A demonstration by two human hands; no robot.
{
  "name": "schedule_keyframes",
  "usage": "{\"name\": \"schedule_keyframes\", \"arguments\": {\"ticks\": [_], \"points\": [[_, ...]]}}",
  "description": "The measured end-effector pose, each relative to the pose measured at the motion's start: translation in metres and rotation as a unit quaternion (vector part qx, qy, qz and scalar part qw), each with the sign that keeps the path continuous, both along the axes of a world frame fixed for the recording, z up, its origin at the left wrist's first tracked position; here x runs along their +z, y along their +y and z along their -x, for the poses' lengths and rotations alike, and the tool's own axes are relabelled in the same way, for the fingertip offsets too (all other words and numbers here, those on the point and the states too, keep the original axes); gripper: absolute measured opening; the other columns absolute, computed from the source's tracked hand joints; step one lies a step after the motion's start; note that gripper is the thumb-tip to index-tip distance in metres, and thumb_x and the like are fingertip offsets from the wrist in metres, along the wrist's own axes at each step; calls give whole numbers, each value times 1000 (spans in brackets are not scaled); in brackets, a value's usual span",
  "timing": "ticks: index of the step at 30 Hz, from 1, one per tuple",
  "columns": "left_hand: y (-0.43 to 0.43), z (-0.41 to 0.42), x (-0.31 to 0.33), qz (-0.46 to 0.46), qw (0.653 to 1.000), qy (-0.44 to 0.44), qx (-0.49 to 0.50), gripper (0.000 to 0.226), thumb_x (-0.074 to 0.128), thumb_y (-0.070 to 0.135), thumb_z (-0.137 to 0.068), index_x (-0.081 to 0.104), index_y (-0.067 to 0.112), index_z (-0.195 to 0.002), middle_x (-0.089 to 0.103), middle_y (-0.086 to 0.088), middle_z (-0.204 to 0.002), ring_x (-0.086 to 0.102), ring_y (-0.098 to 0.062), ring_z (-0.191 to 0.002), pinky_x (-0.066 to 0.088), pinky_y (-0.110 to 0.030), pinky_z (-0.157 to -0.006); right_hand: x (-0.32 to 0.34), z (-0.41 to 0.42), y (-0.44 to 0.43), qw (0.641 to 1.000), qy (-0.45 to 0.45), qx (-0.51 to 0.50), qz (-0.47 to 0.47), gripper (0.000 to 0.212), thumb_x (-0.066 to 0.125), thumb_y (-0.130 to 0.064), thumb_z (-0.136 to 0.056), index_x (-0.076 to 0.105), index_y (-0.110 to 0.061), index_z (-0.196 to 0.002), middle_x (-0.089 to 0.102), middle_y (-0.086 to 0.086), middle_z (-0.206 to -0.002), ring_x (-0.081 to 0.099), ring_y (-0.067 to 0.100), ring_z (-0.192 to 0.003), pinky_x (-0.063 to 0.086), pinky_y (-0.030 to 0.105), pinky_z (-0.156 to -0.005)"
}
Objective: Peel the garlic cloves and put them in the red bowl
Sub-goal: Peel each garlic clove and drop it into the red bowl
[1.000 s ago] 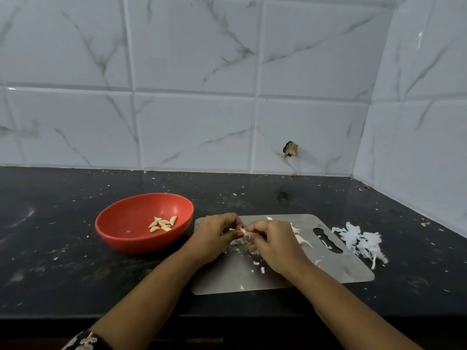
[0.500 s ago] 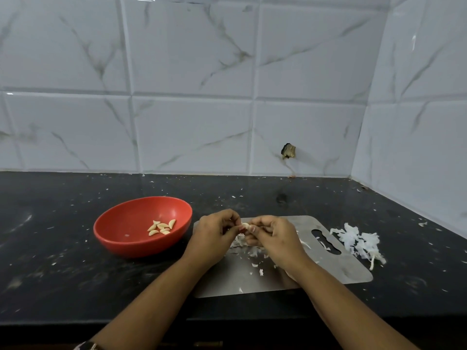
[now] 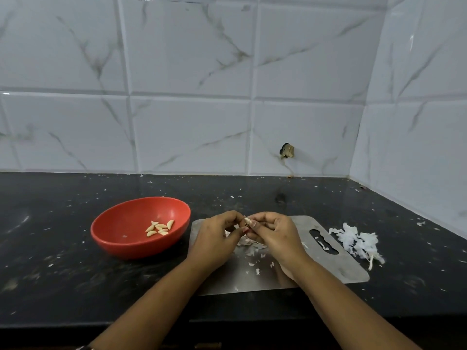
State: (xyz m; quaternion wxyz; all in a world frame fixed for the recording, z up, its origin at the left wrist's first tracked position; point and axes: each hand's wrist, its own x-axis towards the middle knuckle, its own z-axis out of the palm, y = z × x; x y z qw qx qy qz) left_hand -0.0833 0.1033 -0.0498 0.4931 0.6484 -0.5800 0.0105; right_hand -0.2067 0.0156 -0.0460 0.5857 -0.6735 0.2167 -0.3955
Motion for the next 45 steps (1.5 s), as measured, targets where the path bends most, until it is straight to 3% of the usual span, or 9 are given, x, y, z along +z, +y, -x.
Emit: {"name": "schedule_keyframes", "arguments": {"ticks": [10,15,18,21,25,32,37,45], "points": [[10,12,11,-36,998,-32,-48,14,67,4,-86,59,13,-78,59,16,-67,54,14,-69,35,-3,-67,4,1,-2,995,-19,20,-100,14,58,-4,-94,70,-4,-101,71,8,-81,64,11,-71,54,21,-62],[6,6,6,-35,999,0,-12,16,71,8,-83,59,16,-76,67,19,-84,61,4,-73,44,-8,-68,5,2,-3,994,-31,1,-103,14,57,-4,-94,70,-8,-99,72,5,-81,58,6,-63,50,19,-57],[2,-4,1,-28,998,25,43,14,74,9,-80,68,22,-78,70,13,-77,66,1,-73,55,-23,-74,4,2,-2,995,-26,8,-91,14,57,-3,-94,69,-6,-101,73,8,-83,58,7,-64,51,20,-60],[1,-6,0,-15,998,32,45,13,73,11,-82,75,24,-84,72,15,-78,67,4,-75,56,-26,-78,3,2,-1,997,-18,16,-77,14,59,-3,-94,70,-6,-103,74,8,-85,62,7,-66,53,20,-63],[1,-5,0,1,997,22,68,9,67,28,-88,75,28,-89,71,16,-73,63,2,-67,52,-26,-69,2,2,0,998,-20,21,-60,14,60,-4,-93,70,-6,-102,75,7,-85,65,8,-69,54,20,-64],[3,-1,3,26,994,89,51,5,75,19,-81,77,22,-84,72,14,-75,67,4,-73,53,-18,-71,0,0,2,999,2,49,-15,10,59,-5,-94,67,-3,-100,74,11,-85,70,16,-75,55,23,-67],[1,-3,2,10,988,155,25,5,75,16,-81,77,21,-81,74,6,-75,70,-7,-74,56,-30,-75,-2,0,3,999,15,44,18,6,61,-5,-94,65,-3,-97,73,11,-83,71,19,-77,55,24,-67],[2,-5,2,4,975,222,-14,8,71,13,-82,77,17,-79,74,-4,-74,69,-20,-71,53,-38,-70,-1,1,7,998,22,25,58,6,59,-3,-94,65,-5,-94,75,9,-86,73,19,-81,59,29,-73]]}}
